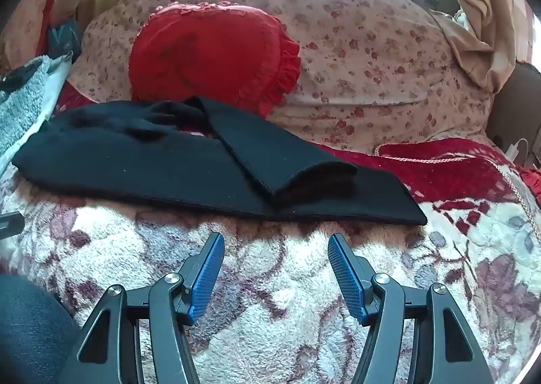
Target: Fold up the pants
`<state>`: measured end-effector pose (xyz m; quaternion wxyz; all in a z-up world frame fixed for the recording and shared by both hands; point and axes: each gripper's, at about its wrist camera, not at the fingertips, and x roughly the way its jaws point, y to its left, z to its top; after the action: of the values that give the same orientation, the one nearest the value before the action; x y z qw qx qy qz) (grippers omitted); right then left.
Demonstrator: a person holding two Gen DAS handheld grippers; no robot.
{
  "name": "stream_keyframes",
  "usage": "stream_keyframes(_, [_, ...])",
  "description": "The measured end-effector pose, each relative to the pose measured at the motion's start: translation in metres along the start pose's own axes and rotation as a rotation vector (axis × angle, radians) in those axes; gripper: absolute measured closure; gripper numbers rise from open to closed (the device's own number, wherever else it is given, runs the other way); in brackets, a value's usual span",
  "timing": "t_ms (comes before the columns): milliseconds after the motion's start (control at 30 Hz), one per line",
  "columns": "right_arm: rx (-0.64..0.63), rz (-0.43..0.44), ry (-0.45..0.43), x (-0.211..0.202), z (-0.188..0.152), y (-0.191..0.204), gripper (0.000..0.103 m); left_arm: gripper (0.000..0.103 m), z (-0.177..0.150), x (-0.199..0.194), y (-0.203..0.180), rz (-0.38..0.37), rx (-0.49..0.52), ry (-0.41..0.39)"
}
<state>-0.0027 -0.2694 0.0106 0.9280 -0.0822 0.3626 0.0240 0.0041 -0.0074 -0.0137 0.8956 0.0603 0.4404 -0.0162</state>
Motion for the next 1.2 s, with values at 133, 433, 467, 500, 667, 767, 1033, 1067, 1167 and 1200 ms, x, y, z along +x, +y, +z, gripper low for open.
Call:
stream_keyframes(133, [0.01, -0.011, 0.001, 0.001, -0.001, -0.002, 0.041, 0.001, 0.0, 0.0, 0.001, -0.001, 0.001, 0.003])
stream_keyframes(433, [0.068, -0.028, 0.012, -0.003, 0.005, -0.011, 0.041, 0.001, 0.0, 0.003, -0.003, 0.001, 0.012, 0.019])
stream_keyframes(467, [0.083, -0.021, 0.013, -0.004, 0.006, -0.012, 0.041, 0.001, 0.0, 0.003, -0.004, 0.001, 0.013, 0.02])
stream_keyframes(500, [0.091, -0.02, 0.011, -0.005, 0.007, -0.013, 0.041, 0.001, 0.0, 0.002, -0.004, 0.001, 0.013, 0.02])
stream_keyframes(667, [0.09, -0.028, -0.001, -0.006, 0.009, -0.011, 0.041, 0.001, 0.0, 0.002, -0.004, 0.001, 0.012, 0.018])
stream_keyframes(767, [0.086, -0.032, 0.009, -0.005, 0.01, -0.01, 0.041, 0.001, 0.0, 0.003, -0.004, 0.0, 0.013, 0.023])
stream_keyframes(1033, [0.095, -0.03, -0.012, -0.009, 0.015, -0.009, 0.041, 0.001, 0.001, 0.003, -0.004, -0.001, 0.015, 0.023])
stream_keyframes(1067, [0.094, -0.029, -0.018, -0.01, 0.015, -0.009, 0.041, 0.001, 0.001, 0.004, -0.005, -0.001, 0.015, 0.023])
stream_keyframes(1167, [0.092, -0.029, -0.025, -0.012, 0.017, -0.008, 0.041, 0.001, 0.001, 0.003, -0.004, 0.0, 0.015, 0.022])
stream_keyframes(1200, [0.089, -0.029, -0.026, -0.012, 0.017, -0.007, 0.041, 0.001, 0.001, 0.004, -0.004, 0.0, 0.014, 0.022])
